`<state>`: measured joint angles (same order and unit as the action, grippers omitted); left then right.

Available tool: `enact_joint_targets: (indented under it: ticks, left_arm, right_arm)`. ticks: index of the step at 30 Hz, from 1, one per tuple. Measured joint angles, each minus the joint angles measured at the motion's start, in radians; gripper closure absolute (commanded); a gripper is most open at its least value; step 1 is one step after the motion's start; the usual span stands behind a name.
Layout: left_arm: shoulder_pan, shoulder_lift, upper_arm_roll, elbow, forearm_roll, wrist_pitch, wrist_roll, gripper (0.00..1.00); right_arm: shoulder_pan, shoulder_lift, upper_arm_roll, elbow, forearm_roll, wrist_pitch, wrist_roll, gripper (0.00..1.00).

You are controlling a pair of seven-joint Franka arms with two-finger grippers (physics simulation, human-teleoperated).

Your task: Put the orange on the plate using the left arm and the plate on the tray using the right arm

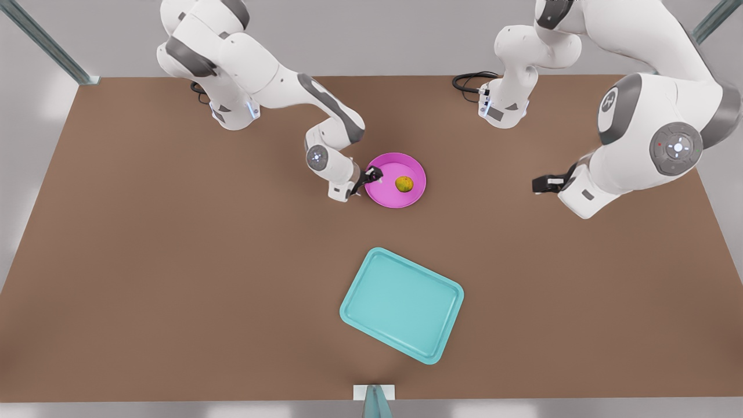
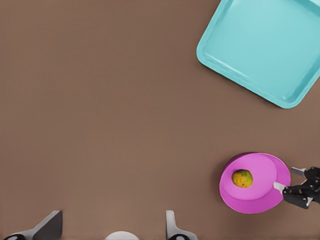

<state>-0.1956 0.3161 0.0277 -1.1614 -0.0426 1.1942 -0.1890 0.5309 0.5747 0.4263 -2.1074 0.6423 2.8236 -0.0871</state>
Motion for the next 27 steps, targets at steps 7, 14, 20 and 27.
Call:
enact_joint_targets:
  ticks: [7, 14, 20, 27]
  left_arm:
    - [0.003, 0.012, 0.004, 0.001, 0.002, 0.017, 0.028, 0.0]
    - [0.014, 0.024, 0.007, 0.003, 0.002, 0.032, 0.05, 0.0]
    - [0.014, 0.016, 0.008, 0.016, 0.001, 0.045, 0.064, 0.0]
    - [0.014, 0.027, 0.004, 0.022, -0.001, 0.06, 0.075, 0.0]
  right_arm:
    - [0.009, 0.019, 0.0, -0.003, 0.008, 0.014, -0.007, 0.55]
    - [0.013, 0.017, 0.001, -0.002, 0.003, 0.019, -0.008, 0.79]
    - [0.005, -0.013, 0.006, 0.008, 0.003, 0.017, -0.009, 0.79]
    - [-0.15, -0.051, 0.006, 0.11, 0.003, -0.037, -0.008, 0.79]
